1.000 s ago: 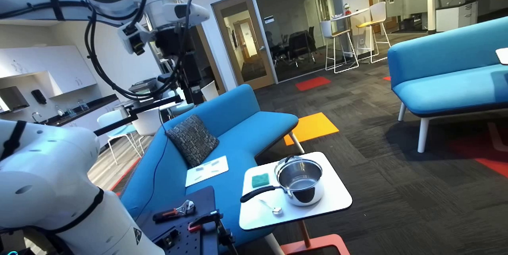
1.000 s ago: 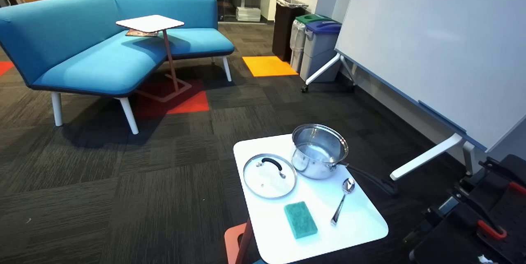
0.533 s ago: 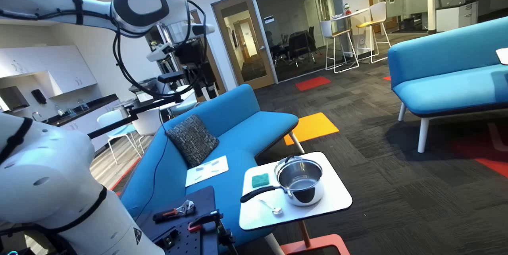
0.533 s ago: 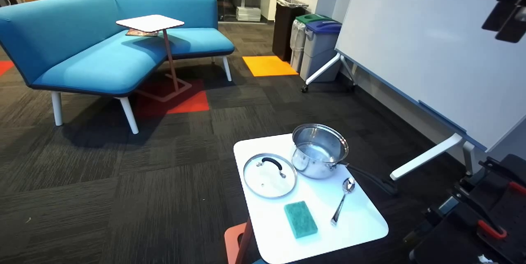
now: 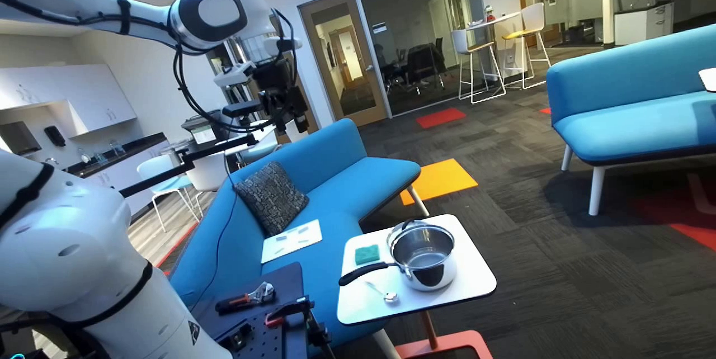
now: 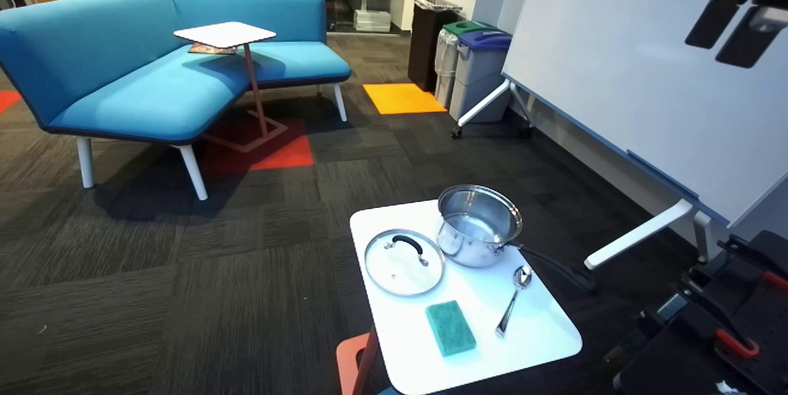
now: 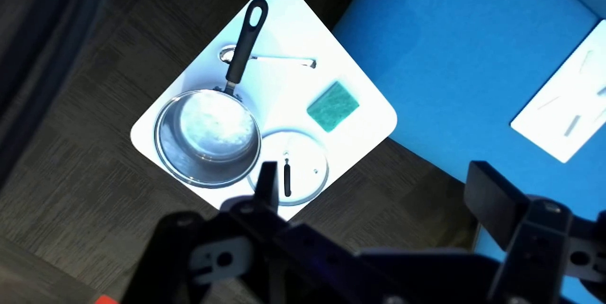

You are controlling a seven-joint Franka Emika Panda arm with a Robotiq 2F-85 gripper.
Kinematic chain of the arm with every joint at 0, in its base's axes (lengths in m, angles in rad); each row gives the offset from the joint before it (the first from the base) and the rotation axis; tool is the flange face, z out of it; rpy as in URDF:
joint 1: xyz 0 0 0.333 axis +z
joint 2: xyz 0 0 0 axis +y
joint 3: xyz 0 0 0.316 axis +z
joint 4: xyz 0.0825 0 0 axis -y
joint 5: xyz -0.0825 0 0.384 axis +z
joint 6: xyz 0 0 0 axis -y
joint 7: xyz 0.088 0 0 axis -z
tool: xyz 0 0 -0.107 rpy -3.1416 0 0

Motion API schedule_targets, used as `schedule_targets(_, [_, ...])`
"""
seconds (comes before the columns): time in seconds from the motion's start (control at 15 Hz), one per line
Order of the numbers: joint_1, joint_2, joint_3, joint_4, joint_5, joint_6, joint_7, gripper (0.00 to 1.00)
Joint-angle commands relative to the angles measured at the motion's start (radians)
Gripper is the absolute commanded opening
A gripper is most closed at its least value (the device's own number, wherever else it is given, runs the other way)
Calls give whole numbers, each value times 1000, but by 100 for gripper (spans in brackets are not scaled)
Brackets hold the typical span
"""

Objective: Use the green sponge to wipe the inside of the silver pot

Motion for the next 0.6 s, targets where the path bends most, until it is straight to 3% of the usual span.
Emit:
schedule_targets(0.0, [9,4,-4,-10,9,33,-9,100])
schedule_targets(0.53, [56,167,107,-73,17,336,100,100])
